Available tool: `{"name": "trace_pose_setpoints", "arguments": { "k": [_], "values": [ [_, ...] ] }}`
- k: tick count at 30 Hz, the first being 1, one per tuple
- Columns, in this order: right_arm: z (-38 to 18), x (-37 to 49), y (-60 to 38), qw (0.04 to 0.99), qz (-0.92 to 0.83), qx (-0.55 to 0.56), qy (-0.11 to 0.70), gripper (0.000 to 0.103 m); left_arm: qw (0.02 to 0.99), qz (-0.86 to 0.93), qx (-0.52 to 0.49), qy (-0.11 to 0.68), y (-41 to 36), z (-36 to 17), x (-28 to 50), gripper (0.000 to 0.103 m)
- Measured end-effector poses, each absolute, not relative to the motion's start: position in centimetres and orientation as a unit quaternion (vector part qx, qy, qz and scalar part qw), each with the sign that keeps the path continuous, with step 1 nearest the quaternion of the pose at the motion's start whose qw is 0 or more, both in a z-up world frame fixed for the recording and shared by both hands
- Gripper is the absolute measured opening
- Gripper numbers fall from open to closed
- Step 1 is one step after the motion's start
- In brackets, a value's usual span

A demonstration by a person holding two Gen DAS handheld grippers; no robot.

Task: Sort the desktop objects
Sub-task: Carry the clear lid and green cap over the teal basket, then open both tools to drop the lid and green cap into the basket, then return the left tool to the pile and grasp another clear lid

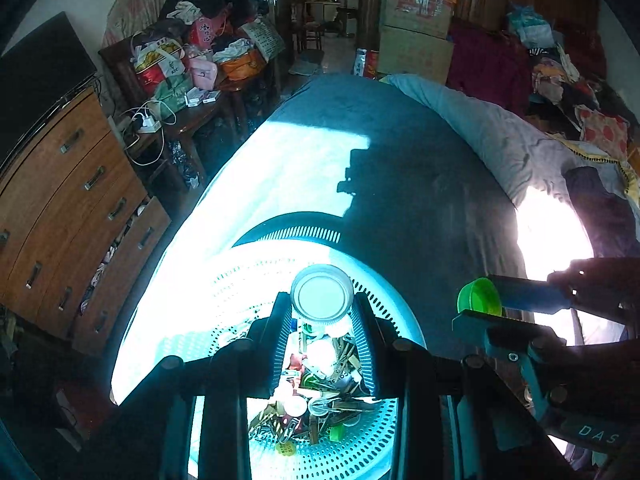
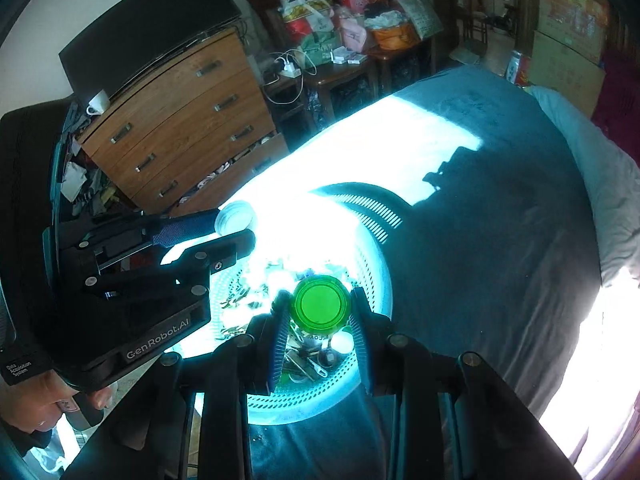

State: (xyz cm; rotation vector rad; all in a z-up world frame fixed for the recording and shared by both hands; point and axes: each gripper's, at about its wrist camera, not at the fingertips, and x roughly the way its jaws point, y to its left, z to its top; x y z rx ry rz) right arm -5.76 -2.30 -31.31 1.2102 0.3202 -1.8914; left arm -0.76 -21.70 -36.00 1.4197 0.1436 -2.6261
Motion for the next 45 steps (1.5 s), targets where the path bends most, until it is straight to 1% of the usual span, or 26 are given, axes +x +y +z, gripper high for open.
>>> {"name": "trace_pose_setpoints", "arguments": {
  "k": [7,9,14,15,16,17,18,22,26,28,30,32,34,36,39,42,45],
  "values": [
    [-33.3,-5.1,-5.2,0.441,-0.729,0.503,0.147,0.029,0.085,-0.851,0.514,0.061,-24.5,-38.6,0.5,0.032],
    [-33.9,-4.9,-6.1,0.443,-0.721,0.511,0.152,0.029,0.083,-0.84,0.53,0.076,-25.3,-39.7,0.7,0.032],
    [-35.0,-4.3,-7.4,0.445,-0.71,0.522,0.16,0.031,0.083,-0.824,0.554,0.087,-25.8,-41.7,1.0,0.032],
    [-35.1,-4.2,-7.6,0.445,-0.708,0.523,0.161,0.031,0.086,-0.823,0.555,0.088,-26.0,-41.8,1.0,0.033],
    [-35.2,-4.1,-7.8,0.446,-0.708,0.524,0.16,0.031,0.089,-0.822,0.556,0.086,-26.0,-42.0,0.9,0.04],
    [-35.2,-4.1,-7.9,0.447,-0.708,0.523,0.16,0.035,0.092,-0.823,0.554,0.084,-26.1,-42.0,0.8,0.044],
    [-35.2,-4.1,-8.1,0.447,-0.708,0.523,0.162,0.042,0.094,-0.824,0.553,0.083,-26.6,-41.7,0.4,0.048],
    [-34.8,-4.2,-8.1,0.447,-0.712,0.518,0.158,0.045,0.095,-0.824,0.553,0.08,-26.7,-41.7,-0.1,0.048],
    [-34.5,-4.6,-6.6,0.441,-0.721,0.514,0.148,0.056,0.067,-0.828,0.552,0.077,-25.5,-41.7,-0.5,0.048],
    [-34.5,-5.1,-4.7,0.432,-0.729,0.513,0.134,0.058,0.04,-0.828,0.556,0.068,-23.7,-42.0,-1.4,0.048],
    [-34.8,-5.6,-1.8,0.417,-0.743,0.512,0.112,0.062,-0.001,-0.827,0.559,0.052,-20.3,-42.2,-2.4,0.048],
    [-35.4,-6.1,2.6,0.393,-0.759,0.511,0.09,0.062,-0.044,-0.828,0.558,0.028,-16.2,-42.5,-3.3,0.048],
    [-36.6,-6.4,7.5,0.365,-0.77,0.519,0.07,0.062,-0.09,-0.826,0.556,0.002,-11.4,-42.8,-4.0,0.056],
    [-38.2,-6.5,12.9,0.33,-0.779,0.531,0.056,0.062,-0.136,-0.819,0.557,-0.021,-5.9,-43.7,-4.6,0.056],
    [-41.0,-6.3,21.5,0.271,-0.784,0.558,0.023,0.062,-0.194,-0.806,0.557,-0.045,1.6,-46.2,-5.4,0.056],
    [-43.7,-5.5,29.4,0.217,-0.786,0.579,-0.009,0.063,-0.238,-0.798,0.547,-0.081,8.8,-50.6,-6.1,0.056],
    [-46.2,-4.3,35.8,0.181,-0.781,0.596,-0.035,0.063,-0.261,-0.795,0.543,-0.072,13.6,-55.1,-7.0,0.056]
  ]
}}
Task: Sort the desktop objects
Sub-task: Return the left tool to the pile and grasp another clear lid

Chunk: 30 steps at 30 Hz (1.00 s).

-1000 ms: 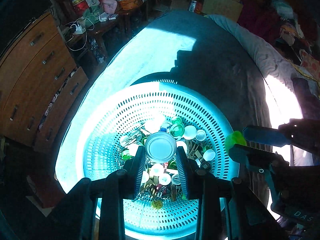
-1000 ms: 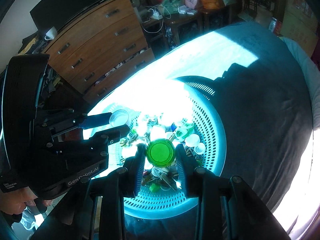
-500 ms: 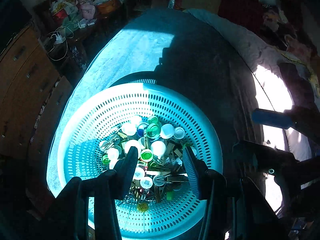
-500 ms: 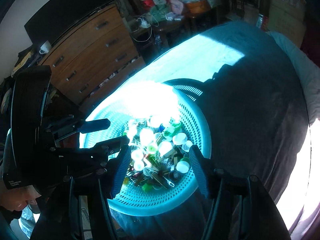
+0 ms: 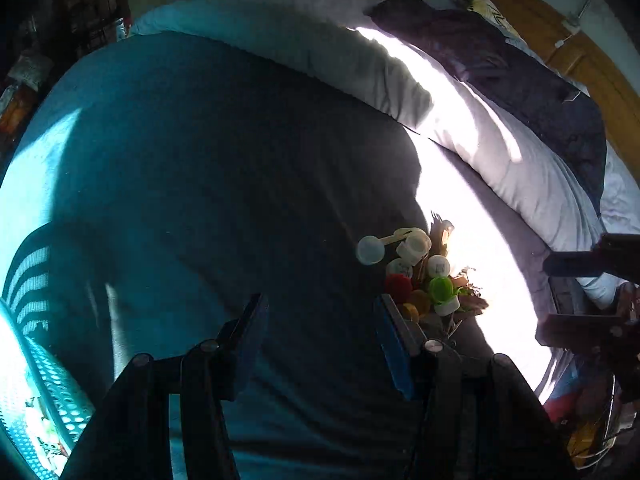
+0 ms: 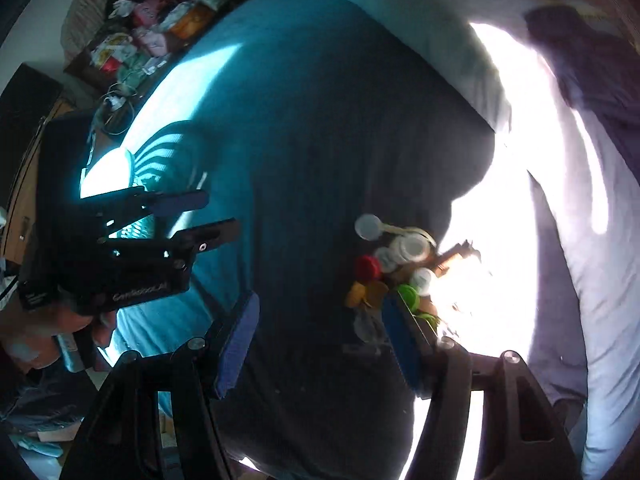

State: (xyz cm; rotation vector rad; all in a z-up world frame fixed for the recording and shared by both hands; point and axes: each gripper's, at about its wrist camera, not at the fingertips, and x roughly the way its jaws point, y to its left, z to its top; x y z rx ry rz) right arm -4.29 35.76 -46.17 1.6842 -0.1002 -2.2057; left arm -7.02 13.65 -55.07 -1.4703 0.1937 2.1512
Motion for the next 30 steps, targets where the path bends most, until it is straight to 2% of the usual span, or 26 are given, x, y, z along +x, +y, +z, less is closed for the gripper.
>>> {"name": "trace_pose_setpoints", "arguments": {
  "k": [5,11,20,21,22,24,26,30],
  "values": [
    [-50.2,-2.2,42.8,0.15,-0.769,0.618,-0.057,0.063,0.254,0.803,-0.536,0.056,18.0,-60.6,-8.6,0.056],
    [-53.4,-1.5,46.3,0.14,-0.765,0.623,-0.085,0.063,0.245,0.808,-0.534,0.041,20.0,-63.3,-9.3,0.056],
    [-54.6,-2.7,45.6,0.168,-0.778,0.597,-0.1,0.063,0.239,0.815,-0.516,0.115,23.2,-65.7,-9.8,0.056],
    [-54.5,-2.9,45.5,0.17,-0.781,0.591,-0.103,0.063,0.238,0.816,-0.514,0.118,23.1,-65.6,-9.9,0.049],
    [-54.4,-3.2,45.5,0.174,-0.786,0.584,-0.105,0.062,0.233,0.817,-0.514,0.119,22.9,-65.5,-10.0,0.03],
    [-54.4,-3.9,45.2,0.183,-0.795,0.568,-0.111,0.045,0.226,0.82,-0.515,0.109,22.0,-64.9,-10.1,0.03],
    [-54.9,-5.1,44.7,0.197,-0.794,0.563,-0.119,0.036,0.22,0.823,-0.516,0.091,20.9,-64.1,-10.1,0.03],
    [-56.5,-7.8,42.8,0.214,-0.797,0.554,-0.107,0.036,0.216,0.825,-0.517,0.072,19.5,-62.9,-9.7,0.03]
  ]
}}
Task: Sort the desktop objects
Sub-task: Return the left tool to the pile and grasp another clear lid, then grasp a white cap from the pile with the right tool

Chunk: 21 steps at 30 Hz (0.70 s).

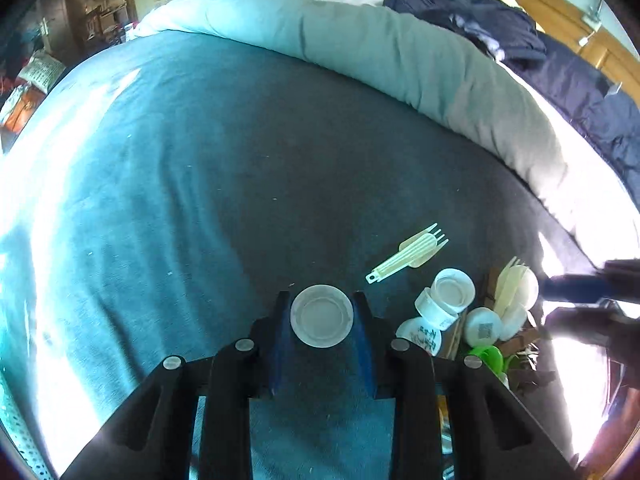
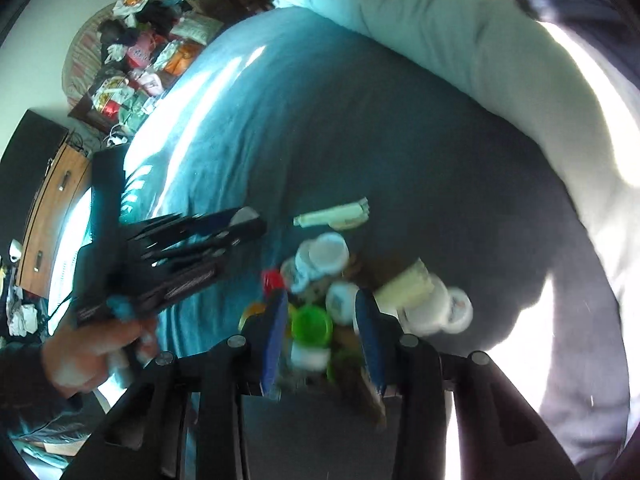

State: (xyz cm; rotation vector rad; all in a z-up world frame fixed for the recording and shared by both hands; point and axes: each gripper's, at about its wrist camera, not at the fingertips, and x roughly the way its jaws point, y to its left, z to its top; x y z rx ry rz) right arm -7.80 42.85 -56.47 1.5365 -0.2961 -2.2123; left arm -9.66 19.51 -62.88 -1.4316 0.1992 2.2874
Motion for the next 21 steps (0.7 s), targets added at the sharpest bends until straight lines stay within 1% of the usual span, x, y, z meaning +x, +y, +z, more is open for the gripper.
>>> {"name": "trace_pose_setpoints", "arguments": {
  "k": [6,14,15,16,21],
  "values": [
    [-59.5,-10.5,40.4,0.22,-0.796,0.56,-0.067,0.036,0.214,0.822,-0.526,0.049,19.1,-62.9,-9.6,0.03],
    [-60.9,-12.1,39.1,0.229,-0.789,0.569,-0.026,0.035,0.219,0.818,-0.531,0.032,19.8,-63.1,-10.2,0.03],
    [-60.9,-12.1,39.0,0.226,-0.79,0.57,-0.021,0.031,0.22,0.818,-0.531,0.033,19.9,-63.1,-10.1,0.03],
    [-60.9,-12.1,39.1,0.222,-0.79,0.571,-0.019,0.029,0.221,0.817,-0.532,0.033,19.9,-63.1,-10.1,0.03],
    [-59.4,-12.0,40.2,0.214,-0.794,0.567,-0.045,0.029,0.224,0.816,-0.532,0.032,20.1,-62.4,-9.9,0.03]
  ]
}}
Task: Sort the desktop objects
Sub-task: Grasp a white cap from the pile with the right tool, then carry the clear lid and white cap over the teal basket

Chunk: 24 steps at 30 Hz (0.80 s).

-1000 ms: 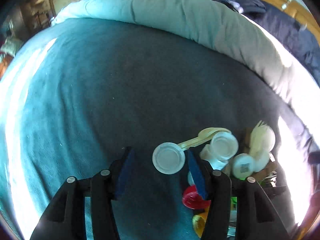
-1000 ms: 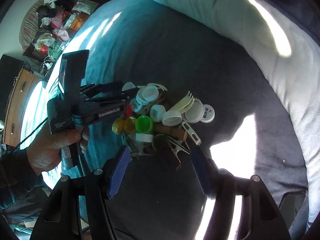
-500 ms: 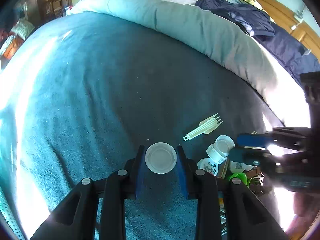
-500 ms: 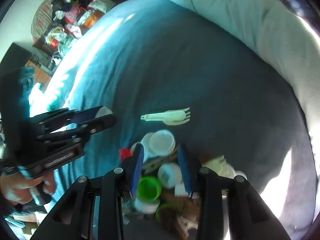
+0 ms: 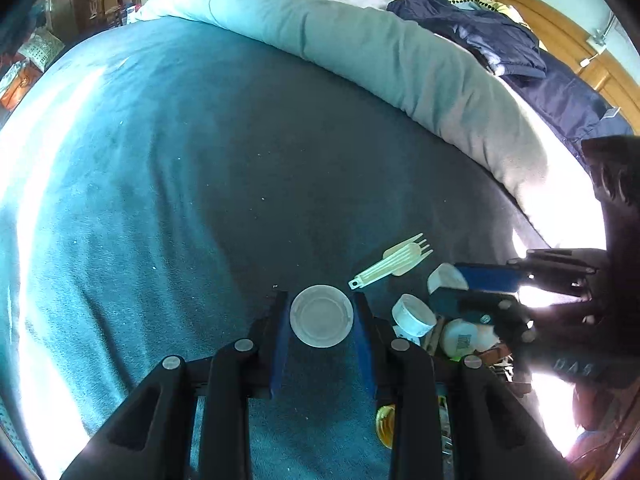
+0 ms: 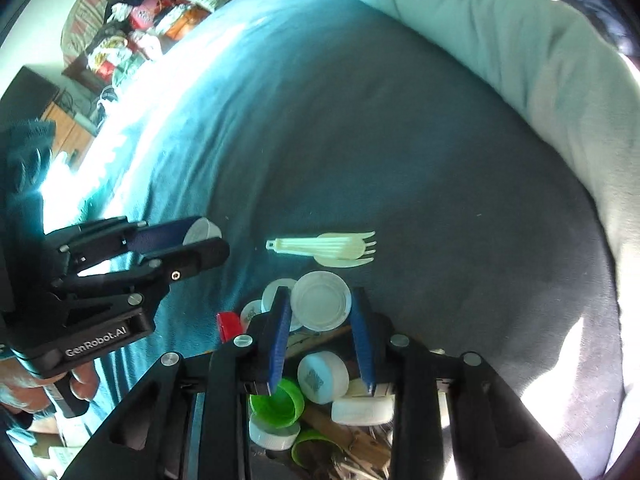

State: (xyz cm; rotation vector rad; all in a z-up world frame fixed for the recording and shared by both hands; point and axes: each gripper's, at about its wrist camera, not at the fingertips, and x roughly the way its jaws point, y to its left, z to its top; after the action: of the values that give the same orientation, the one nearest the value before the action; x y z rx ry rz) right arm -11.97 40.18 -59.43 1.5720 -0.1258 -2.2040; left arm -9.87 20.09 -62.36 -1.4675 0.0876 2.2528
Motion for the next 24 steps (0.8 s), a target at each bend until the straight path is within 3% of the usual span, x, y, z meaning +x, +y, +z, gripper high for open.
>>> {"name": "trace_pose_setpoints", "arguments": {
  "k": [11,24],
  "values": [
    [-50.8,-10.9,39.9,0.19,-0.813,0.547,-0.059,0.029,0.21,0.834,-0.51,0.024,18.6,-52.6,-7.7,0.03],
    [-39.0,-11.2,32.4,0.225,-0.836,0.499,-0.034,0.029,0.15,0.859,-0.488,0.039,11.7,-41.8,-7.6,0.03]
  ]
}}
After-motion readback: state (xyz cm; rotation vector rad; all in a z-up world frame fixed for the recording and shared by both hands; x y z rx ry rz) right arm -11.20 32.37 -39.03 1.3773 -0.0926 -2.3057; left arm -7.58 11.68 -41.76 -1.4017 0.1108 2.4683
